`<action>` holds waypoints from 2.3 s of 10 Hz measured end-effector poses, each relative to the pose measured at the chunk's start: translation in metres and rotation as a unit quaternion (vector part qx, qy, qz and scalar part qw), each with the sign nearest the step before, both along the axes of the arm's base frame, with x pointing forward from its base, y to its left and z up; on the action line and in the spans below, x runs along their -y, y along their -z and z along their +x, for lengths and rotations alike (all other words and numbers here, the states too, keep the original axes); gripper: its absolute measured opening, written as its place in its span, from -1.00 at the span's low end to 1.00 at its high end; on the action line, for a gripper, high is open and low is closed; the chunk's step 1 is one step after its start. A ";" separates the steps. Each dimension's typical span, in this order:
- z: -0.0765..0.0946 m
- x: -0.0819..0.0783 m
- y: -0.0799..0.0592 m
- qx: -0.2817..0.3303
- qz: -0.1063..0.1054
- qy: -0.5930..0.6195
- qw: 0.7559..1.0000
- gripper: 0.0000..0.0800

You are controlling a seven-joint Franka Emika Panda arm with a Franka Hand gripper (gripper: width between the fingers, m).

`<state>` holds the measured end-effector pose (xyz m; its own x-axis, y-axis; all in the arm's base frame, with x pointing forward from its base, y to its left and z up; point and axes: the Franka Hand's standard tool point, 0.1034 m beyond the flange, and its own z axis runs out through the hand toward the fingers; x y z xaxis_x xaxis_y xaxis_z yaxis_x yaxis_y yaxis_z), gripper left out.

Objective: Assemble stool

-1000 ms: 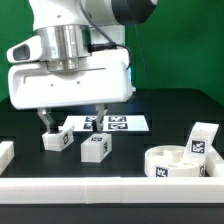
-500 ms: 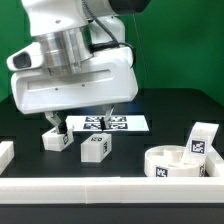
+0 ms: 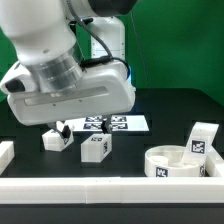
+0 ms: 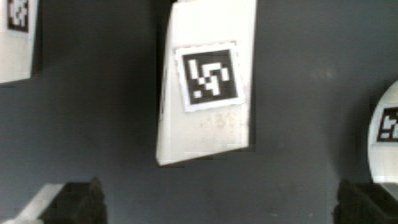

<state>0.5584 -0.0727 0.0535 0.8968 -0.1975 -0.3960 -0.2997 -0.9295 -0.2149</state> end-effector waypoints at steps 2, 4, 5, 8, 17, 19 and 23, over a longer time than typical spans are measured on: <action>-0.002 0.000 0.002 -0.017 -0.022 0.035 0.999 0.62; -0.005 -0.005 0.009 -0.051 -0.049 0.079 0.994 0.62; -0.004 -0.003 0.008 -0.047 -0.045 0.071 0.995 0.62; -0.013 -0.004 0.009 -0.076 -0.034 0.069 0.994 0.62; -0.013 -0.009 0.039 -0.224 0.016 0.036 0.974 0.62; -0.020 -0.011 0.045 -0.231 0.016 0.037 0.972 0.62; -0.024 -0.012 0.050 -0.231 0.015 0.037 0.972 0.31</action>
Offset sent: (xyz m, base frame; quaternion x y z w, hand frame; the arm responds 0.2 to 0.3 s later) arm 0.0005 -0.0087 -0.0132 -0.0913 -0.0728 0.1927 0.9743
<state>0.5346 -0.0611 0.0032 0.6054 -0.2372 -0.7597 -0.4365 -0.8972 -0.0677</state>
